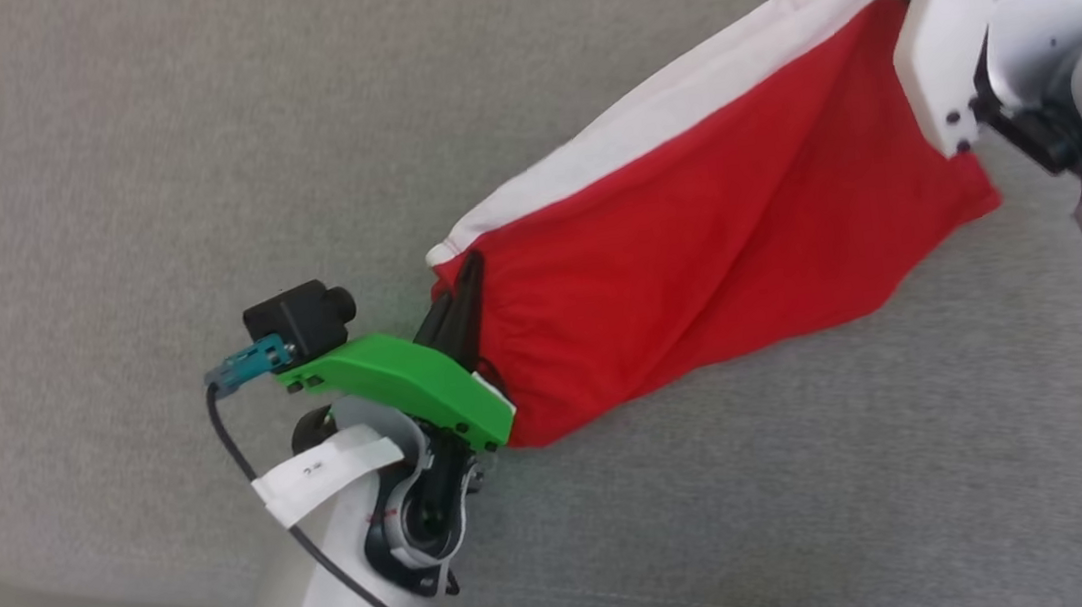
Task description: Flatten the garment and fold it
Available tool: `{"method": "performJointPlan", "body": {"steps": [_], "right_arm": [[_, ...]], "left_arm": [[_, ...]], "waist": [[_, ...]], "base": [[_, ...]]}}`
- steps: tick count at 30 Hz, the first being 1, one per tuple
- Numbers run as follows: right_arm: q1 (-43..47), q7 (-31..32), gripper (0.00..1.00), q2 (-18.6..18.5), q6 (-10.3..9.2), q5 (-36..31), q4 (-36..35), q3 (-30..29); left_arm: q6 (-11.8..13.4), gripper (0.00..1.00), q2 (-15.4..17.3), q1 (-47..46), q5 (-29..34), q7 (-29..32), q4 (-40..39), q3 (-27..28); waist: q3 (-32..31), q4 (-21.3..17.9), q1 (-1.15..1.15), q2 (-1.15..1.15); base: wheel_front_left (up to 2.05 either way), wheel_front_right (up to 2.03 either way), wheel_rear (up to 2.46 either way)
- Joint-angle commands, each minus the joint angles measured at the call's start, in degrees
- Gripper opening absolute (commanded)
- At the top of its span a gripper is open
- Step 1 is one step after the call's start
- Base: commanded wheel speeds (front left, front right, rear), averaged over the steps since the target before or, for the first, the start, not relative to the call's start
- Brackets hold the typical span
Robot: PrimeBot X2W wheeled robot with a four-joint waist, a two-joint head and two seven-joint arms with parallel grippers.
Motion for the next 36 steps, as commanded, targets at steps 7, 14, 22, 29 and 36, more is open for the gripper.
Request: {"method": "performJointPlan", "body": {"steps": [7,14,22,29,36], "right_arm": [[-7.1,0.9,0.00,0.0,-0.12,1.3,10.2,6.1],[-10.0,4.7,0.00,0.1,-0.12,5.4,16.2,9.9],[-8.6,1.5,1.00,0.2,-0.12,10.3,17.8,9.7],[-2.8,-7.2,1.00,0.7,-0.12,14.1,17.0,7.6],[3.3,-15.5,1.00,0.7,-0.12,15.7,16.4,3.1]], "left_arm": [[-1.4,0.00,-1.3,-3.3,-0.8,-2.5,4.1,-2.3],[-2.0,0.00,-1.5,-3.8,-2.4,-3.2,5.9,-4.3],[-3.1,1.00,-1.4,-2.7,-2.7,-6.7,5.8,-4.6],[-3.4,1.00,1.0,1.4,-0.4,-13.6,3.9,-2.3],[-1.4,1.00,3.7,3.5,9.5,-17.0,2.5,0.8]], "waist": [[7.0,6.3,0.00,0.00],[7.4,6.8,0.00,0.00],[3.1,5.6,0.00,0.00],[-3.5,3.8,0.00,0.00],[-7.4,3.5,0.00,0.00]], "base": [[0.00,0.00,0.00],[0.00,0.00,0.00],[0.00,0.00,0.00],[0.00,0.00,0.00],[0.00,0.00,0.00]]}}
